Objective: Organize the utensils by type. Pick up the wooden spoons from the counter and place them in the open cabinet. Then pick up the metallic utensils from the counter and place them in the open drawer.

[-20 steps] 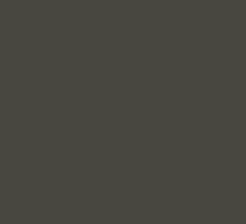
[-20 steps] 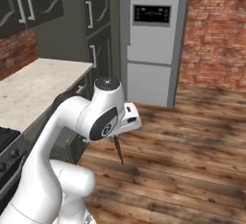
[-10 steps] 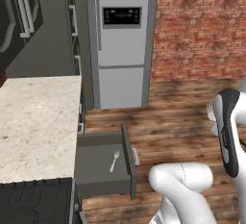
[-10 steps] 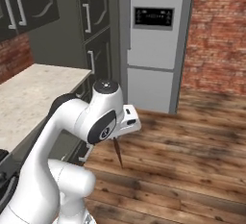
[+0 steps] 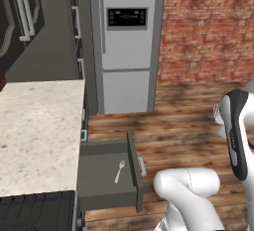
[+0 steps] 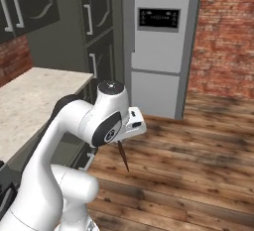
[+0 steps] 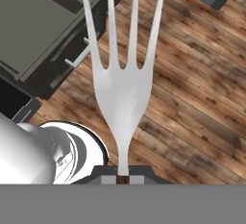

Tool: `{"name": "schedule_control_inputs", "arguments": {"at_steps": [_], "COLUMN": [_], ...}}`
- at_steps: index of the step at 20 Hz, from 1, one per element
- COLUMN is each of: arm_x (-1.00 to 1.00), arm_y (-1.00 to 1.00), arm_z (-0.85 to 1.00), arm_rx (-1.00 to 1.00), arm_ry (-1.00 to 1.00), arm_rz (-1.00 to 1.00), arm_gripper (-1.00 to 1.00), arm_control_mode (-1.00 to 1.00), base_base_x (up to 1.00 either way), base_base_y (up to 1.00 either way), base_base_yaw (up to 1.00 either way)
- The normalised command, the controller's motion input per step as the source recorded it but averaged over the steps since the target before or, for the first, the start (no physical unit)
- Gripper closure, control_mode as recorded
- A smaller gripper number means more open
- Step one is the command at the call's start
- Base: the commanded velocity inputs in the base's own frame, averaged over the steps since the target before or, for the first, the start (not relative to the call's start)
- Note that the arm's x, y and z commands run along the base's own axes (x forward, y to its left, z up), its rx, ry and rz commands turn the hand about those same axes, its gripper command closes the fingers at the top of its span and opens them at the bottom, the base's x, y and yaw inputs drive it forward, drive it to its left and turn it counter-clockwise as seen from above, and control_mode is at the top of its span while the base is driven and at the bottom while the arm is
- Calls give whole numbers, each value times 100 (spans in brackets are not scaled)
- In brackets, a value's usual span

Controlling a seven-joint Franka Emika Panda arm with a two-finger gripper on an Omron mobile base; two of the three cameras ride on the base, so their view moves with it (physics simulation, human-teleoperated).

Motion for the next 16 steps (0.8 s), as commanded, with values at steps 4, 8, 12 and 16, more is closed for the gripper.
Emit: {"name": "schedule_control_inputs", "arguments": {"at_steps": [4,8,12,16], "arm_x": [0,0,0,0], "arm_y": [0,0,0,0], "arm_z": [0,0,0,0], "arm_rx": [0,0,0,0], "arm_ry": [0,0,0,0], "arm_rz": [0,0,0,0], "arm_gripper": [100,100,100,100], "arm_control_mode": [100,100,100,100], "base_base_x": [0,0,0,0], "base_base_y": [20,2,0,0], "base_base_yaw": [0,0,0,0]}}
